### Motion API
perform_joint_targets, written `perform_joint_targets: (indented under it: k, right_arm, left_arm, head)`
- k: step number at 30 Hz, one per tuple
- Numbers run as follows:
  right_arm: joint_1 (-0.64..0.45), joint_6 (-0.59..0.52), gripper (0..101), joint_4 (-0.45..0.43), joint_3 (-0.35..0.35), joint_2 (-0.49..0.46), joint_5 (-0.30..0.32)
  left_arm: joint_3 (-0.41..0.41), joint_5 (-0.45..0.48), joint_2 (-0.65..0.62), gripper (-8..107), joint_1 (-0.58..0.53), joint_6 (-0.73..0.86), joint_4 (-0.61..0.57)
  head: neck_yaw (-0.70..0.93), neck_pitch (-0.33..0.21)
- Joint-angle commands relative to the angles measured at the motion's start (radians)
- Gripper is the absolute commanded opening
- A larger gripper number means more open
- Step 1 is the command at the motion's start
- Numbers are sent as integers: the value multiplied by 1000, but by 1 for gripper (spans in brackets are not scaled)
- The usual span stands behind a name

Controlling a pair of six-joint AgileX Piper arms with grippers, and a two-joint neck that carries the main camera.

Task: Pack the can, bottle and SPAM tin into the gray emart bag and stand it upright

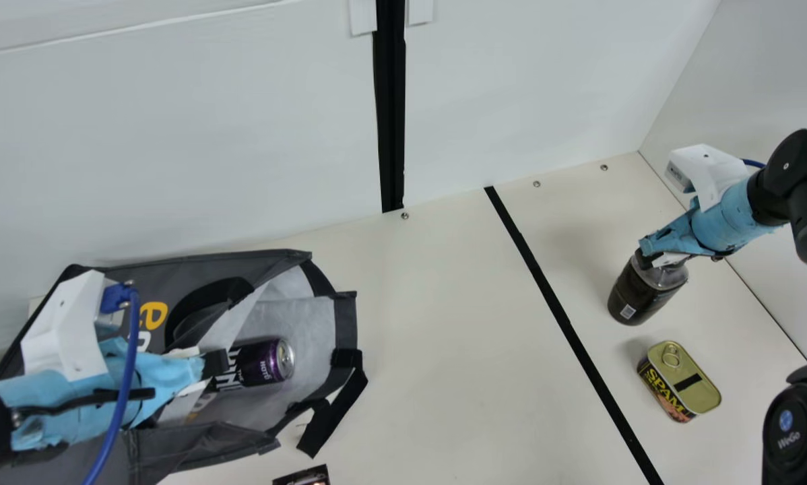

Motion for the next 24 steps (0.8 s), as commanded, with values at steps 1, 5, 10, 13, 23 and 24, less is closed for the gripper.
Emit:
perform_joint_targets:
  k: [1, 5, 10, 13, 23, 24]
  right_arm:
    - [3, -3, 0, -3, -6, -4, -5]
    - [12, -8, 0, -1, -15, -14, -6]
    - [26, -17, 0, 7, -24, -35, -4]
    - [37, -27, 0, 13, -28, -50, 0]
    - [73, -67, 0, 45, -11, -107, 15]
    - [78, -71, 0, 49, -5, -114, 15]
  left_arm:
    - [0, 0, 0, -8, 0, 0, 0]
    - [0, 0, 0, -8, 0, 0, 0]
    - [0, 0, 0, -8, 0, 0, 0]
    - [0, 0, 0, -8, 0, 0, 0]
    - [0, 0, 0, -8, 0, 0, 0]
    - [0, 0, 0, -8, 0, 0, 0]
  head:
    - [-2, -23]
    - [-2, -23]
    - [-2, -23]
    - [-2, -23]
    - [-2, -23]
    - [-2, -23]
